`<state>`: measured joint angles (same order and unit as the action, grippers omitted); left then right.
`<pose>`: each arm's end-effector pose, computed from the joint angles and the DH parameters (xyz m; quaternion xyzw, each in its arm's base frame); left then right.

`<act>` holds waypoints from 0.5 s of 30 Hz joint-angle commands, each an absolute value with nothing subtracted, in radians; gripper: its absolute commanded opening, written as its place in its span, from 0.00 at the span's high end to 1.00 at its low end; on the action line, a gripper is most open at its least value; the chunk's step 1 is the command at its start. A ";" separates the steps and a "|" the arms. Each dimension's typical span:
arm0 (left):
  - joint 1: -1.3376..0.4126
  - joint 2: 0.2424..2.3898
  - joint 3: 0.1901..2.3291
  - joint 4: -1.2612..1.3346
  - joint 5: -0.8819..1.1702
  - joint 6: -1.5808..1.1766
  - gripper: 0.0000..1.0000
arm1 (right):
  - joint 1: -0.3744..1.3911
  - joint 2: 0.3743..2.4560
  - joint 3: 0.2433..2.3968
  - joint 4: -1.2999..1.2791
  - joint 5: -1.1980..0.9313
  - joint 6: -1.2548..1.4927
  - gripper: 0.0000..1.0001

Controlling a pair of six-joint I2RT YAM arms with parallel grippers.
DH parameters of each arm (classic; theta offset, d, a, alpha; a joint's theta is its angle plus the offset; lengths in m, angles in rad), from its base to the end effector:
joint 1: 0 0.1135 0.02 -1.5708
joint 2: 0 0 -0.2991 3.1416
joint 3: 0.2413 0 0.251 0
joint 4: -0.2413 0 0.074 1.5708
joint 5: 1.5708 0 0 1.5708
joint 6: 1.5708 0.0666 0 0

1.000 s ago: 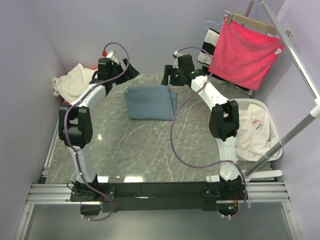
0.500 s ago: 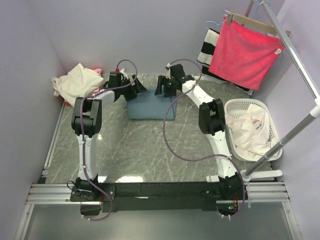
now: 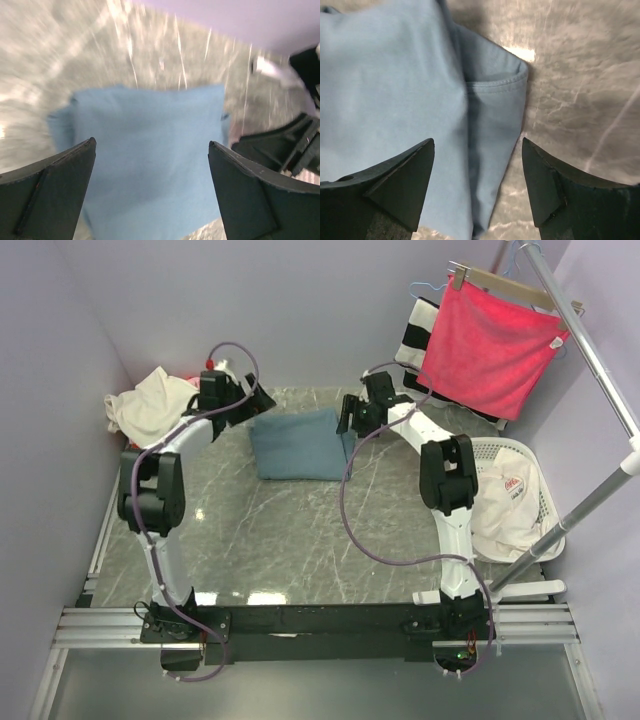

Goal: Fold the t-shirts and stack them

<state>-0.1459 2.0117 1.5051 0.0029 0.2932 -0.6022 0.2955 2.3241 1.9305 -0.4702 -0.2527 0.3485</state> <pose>0.5023 -0.0933 0.2517 -0.1203 0.8465 -0.3009 0.4224 0.5334 0.1798 0.1883 -0.0189 0.9315 0.2208 0.2884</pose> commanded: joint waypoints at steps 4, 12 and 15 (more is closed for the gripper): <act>-0.141 1.913 1.430 -0.098 0.103 -0.541 0.00 | 0.291 2.218 1.934 -0.472 -0.224 0.299 0.22; -0.141 1.988 1.402 -0.104 0.097 -0.537 0.01 | 0.288 2.252 1.927 -0.479 -0.232 0.304 0.21; -0.141 2.000 1.394 -0.091 0.110 -0.543 0.01 | 0.288 2.272 1.919 -0.476 -0.262 0.311 0.21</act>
